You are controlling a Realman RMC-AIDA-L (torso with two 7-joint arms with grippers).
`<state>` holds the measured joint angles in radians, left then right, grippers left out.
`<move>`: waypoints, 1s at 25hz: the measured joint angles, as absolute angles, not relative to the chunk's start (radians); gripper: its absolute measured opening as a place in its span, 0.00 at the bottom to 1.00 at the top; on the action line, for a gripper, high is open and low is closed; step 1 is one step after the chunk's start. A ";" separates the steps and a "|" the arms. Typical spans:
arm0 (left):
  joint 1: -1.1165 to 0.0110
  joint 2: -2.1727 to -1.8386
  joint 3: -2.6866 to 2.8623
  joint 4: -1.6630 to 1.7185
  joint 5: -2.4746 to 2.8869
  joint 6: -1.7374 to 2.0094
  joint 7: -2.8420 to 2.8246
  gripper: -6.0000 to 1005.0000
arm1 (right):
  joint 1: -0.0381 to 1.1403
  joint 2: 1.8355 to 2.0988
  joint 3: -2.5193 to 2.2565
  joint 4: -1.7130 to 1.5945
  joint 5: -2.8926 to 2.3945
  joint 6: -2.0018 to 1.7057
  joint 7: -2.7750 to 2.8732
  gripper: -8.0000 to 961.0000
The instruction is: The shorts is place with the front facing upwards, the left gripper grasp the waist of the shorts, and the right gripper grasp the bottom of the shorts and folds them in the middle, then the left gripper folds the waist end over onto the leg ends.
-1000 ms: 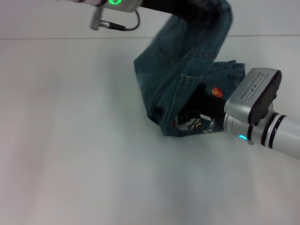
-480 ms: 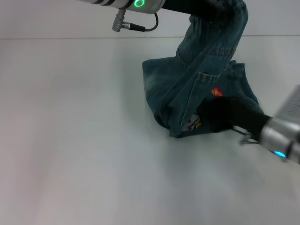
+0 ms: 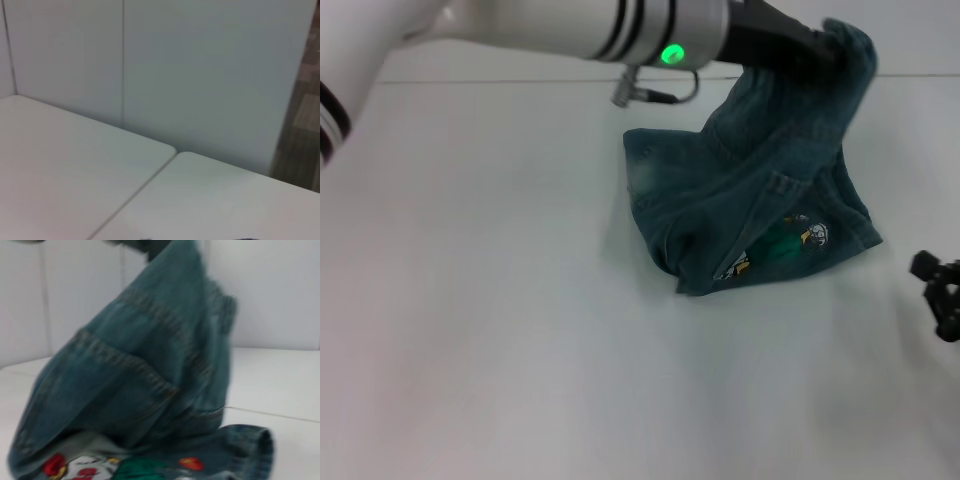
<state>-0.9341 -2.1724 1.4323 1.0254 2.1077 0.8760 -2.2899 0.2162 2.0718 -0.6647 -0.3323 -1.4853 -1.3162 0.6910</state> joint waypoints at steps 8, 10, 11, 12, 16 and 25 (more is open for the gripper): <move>-0.920 -2.174 1.583 1.051 2.010 0.873 -2.294 0.20 | 0.179 2.059 -0.599 -0.341 -1.490 -1.359 0.712 0.01; -0.919 -2.174 1.588 1.043 2.001 0.871 -2.298 0.21 | 0.180 2.059 -0.599 -0.341 -1.490 -1.360 0.712 0.01; -0.919 -2.174 1.590 1.036 1.995 0.868 -2.299 0.21 | 0.180 2.060 -0.599 -0.341 -1.490 -1.360 0.712 0.01; -0.919 -2.175 1.591 1.031 1.991 0.868 -2.299 0.21 | 0.180 2.060 -0.600 -0.341 -1.490 -1.360 0.712 0.01; -0.913 -2.174 1.592 1.024 1.987 0.867 -2.297 0.23 | 0.176 2.056 -0.601 -0.351 -1.491 -1.368 0.734 0.01; -0.845 -2.173 1.575 1.049 1.956 0.863 -2.198 0.61 | 0.129 2.025 -0.592 -0.469 -1.606 -1.473 0.885 0.01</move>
<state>-0.8448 -2.1726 1.5750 1.0485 1.9559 0.8634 -2.1983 0.1294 2.0248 -0.5922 -0.4689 -1.6057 -1.4728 0.8849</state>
